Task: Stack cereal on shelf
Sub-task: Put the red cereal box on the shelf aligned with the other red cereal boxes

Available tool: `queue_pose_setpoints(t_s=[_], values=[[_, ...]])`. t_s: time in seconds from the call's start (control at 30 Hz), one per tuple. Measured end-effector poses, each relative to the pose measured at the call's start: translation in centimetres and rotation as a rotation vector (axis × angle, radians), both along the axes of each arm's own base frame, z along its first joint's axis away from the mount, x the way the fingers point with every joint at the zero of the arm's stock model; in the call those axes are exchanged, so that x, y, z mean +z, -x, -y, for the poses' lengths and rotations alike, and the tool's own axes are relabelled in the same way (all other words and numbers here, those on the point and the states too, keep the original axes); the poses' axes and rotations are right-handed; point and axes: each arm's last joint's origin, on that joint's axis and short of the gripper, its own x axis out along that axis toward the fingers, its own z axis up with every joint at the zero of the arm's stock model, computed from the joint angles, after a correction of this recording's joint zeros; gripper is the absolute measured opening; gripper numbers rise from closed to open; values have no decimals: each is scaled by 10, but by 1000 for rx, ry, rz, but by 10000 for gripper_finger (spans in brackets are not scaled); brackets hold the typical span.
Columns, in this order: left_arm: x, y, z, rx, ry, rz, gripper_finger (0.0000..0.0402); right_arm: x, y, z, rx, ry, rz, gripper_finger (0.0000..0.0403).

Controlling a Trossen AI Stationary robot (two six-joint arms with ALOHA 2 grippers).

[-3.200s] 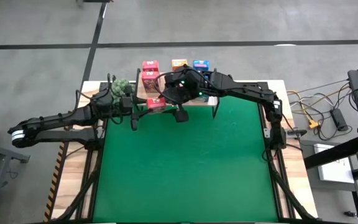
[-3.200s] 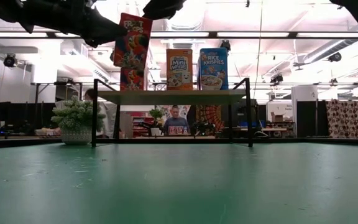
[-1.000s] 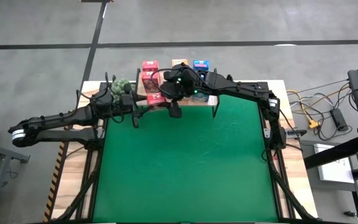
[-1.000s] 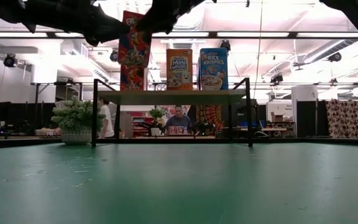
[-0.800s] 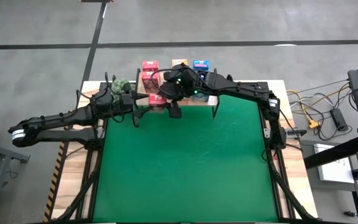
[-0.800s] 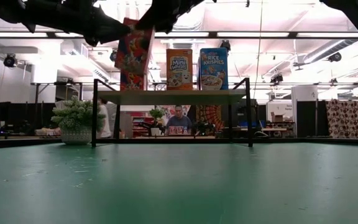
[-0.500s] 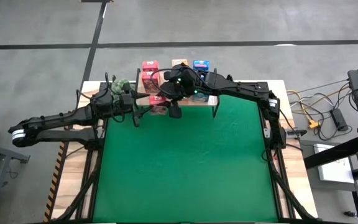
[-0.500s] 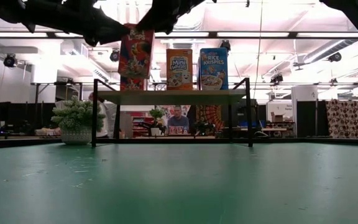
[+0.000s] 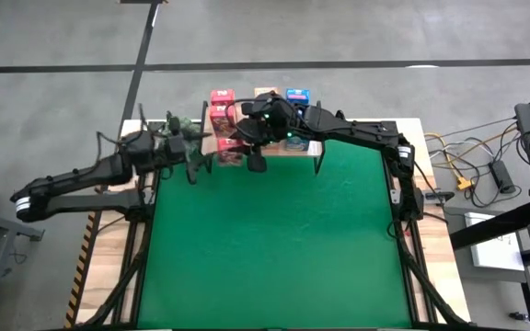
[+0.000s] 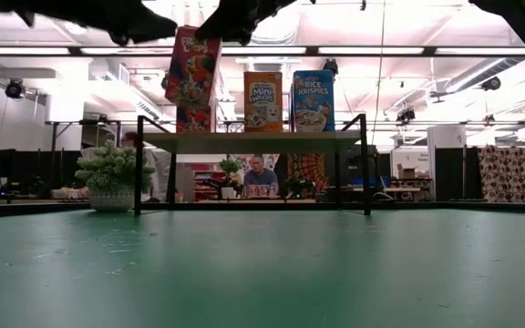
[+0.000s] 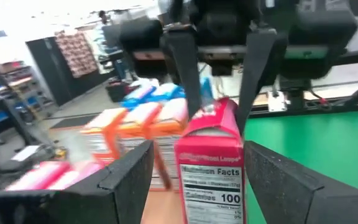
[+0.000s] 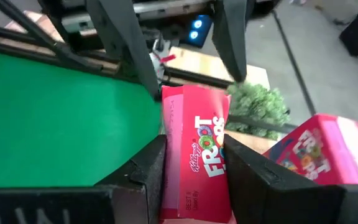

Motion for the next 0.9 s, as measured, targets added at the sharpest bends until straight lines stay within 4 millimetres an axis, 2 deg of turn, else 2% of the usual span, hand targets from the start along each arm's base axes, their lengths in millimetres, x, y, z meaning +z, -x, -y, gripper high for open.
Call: queue_pose_setpoints(t_s=[0.2, 0.37, 0.53, 0.67, 0.9], values=[[37, 22, 6, 65, -1, -4, 230, 4, -1, 7, -8, 40, 46, 125], [53, 30, 9, 63, 26, 45, 230, -7, -11, 18, -27, 61, 80, 126], [49, 32, 10, 61, 49, 52, 230, -25, -19, 33, -54, 79, 54, 124], [40, 30, 9, 62, 69, 34, 230, -26, -16, 44, -78, 90, 50, 127], [36, 26, 8, 62, 84, 27, 230, -26, -15, 46, -77, 106, 46, 151]])
